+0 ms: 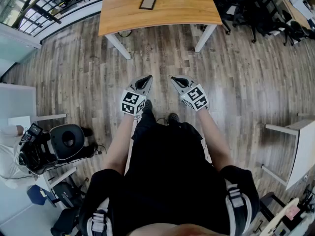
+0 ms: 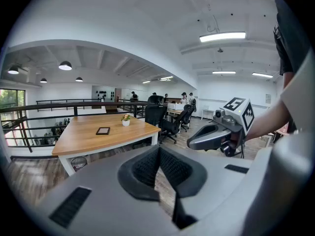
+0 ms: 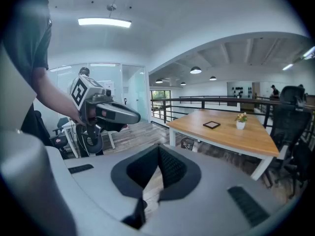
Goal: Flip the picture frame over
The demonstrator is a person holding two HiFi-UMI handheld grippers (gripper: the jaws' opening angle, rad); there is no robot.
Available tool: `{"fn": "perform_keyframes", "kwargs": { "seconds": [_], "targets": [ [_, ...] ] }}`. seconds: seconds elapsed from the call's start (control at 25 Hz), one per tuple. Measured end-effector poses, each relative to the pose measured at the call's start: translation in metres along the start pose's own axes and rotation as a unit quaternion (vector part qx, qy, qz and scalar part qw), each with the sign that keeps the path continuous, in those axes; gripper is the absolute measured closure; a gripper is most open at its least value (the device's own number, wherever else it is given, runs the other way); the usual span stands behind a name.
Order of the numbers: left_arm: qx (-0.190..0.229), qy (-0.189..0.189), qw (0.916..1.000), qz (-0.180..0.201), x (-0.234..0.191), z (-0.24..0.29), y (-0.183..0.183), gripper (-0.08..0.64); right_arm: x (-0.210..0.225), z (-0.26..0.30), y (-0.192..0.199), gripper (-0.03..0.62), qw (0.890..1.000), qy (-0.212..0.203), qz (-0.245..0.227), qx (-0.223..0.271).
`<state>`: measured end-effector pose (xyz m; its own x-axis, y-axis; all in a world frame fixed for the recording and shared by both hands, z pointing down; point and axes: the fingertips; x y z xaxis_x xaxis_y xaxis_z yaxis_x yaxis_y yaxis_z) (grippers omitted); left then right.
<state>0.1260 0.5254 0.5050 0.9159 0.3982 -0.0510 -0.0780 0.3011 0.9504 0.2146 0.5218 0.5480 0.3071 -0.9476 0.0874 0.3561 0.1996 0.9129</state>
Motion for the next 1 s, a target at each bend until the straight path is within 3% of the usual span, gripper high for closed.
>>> {"fn": "perform_keyframes", "kwargs": {
  "seconds": [0.48,1.0],
  "targets": [
    [0.000,0.002,1.0000,-0.006,-0.011,-0.004,0.004,0.540,0.002,0.006,-0.002,0.584,1.000,0.007,0.010,-0.006],
    [-0.006,0.036,0.9993,-0.007,-0.101,0.038,-0.006,0.540,0.058,0.077,-0.028,0.584,0.997,0.050,0.057,-0.003]
  ]
}}
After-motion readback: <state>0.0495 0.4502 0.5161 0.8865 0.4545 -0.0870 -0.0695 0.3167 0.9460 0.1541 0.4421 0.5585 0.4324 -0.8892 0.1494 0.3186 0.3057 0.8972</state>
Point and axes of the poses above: the fingertips, and each gripper's own axes: z forward along the fingers, x to its right, y out of its underside, and after that the axes turned 8 degrees about -y, right-handed
